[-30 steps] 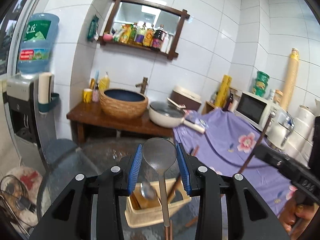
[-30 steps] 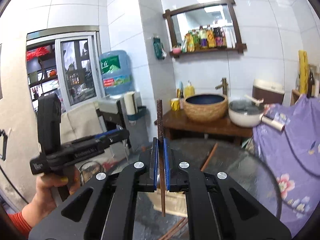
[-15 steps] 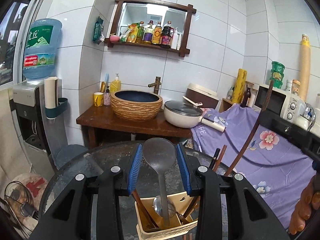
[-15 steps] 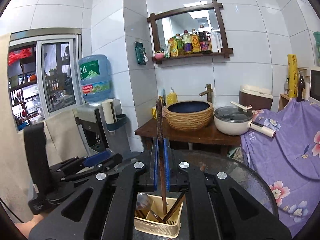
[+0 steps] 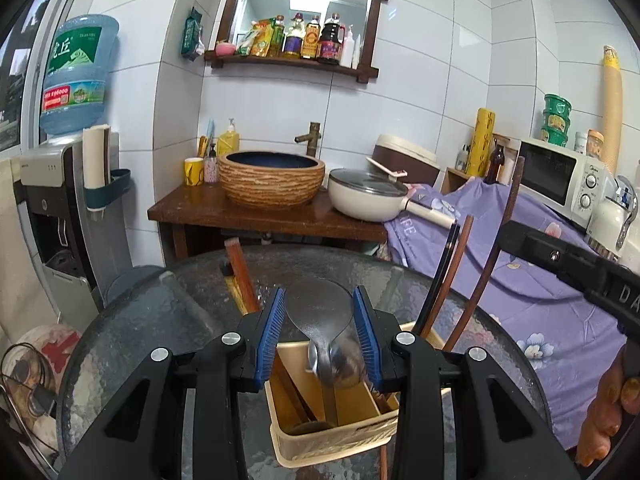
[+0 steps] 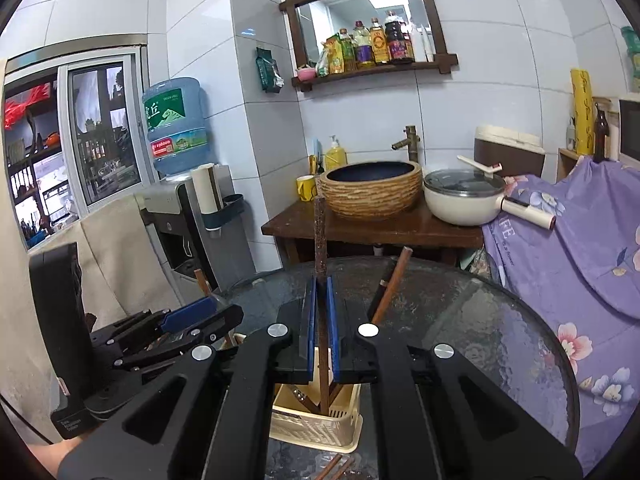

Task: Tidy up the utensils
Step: 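Lower the clear spoon into the holder with the left tool while the right tool lowers the chopstick in, then open both tools and move them back down to the remaining chopsticks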

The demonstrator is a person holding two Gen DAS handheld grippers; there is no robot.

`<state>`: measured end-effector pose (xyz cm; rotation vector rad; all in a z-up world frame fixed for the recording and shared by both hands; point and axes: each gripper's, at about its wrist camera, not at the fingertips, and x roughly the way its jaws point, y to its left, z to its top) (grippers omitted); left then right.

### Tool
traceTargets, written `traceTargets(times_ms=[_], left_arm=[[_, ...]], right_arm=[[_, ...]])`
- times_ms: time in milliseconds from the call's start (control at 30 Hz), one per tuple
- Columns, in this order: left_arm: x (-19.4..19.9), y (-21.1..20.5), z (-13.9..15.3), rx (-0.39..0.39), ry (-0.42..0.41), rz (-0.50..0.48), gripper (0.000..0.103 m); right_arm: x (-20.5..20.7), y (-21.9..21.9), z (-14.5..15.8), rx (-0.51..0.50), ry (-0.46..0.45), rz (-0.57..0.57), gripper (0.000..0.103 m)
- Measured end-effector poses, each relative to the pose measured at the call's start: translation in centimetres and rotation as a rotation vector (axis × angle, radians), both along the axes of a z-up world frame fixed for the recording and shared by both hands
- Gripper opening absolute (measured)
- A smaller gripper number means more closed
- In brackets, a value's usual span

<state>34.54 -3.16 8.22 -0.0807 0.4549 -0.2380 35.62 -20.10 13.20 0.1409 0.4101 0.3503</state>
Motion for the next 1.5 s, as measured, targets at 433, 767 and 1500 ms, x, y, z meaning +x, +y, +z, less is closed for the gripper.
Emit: traceTargets(times_ms=[433, 767, 1500], left_arm=[[-0.3, -0.2, -2.1, 0.022, 0.037, -0.031, 0.035], [-2.2, 0.5, -1.7, -0.034, 0.012, -0.05, 0.041], [-10.0, 2.3, -8.6, -0.088, 0.146, -0.063, 0.057]], right_arm=[[0.1, -0.5, -3.1, -0.02, 0.056, 0.006, 0.008], [-1.4, -1.3, -3.5, -0.032, 0.035, -0.012, 0.058], [-5.7, 1.3, -18.5, -0.18, 0.433, 0.013, 0.053]])
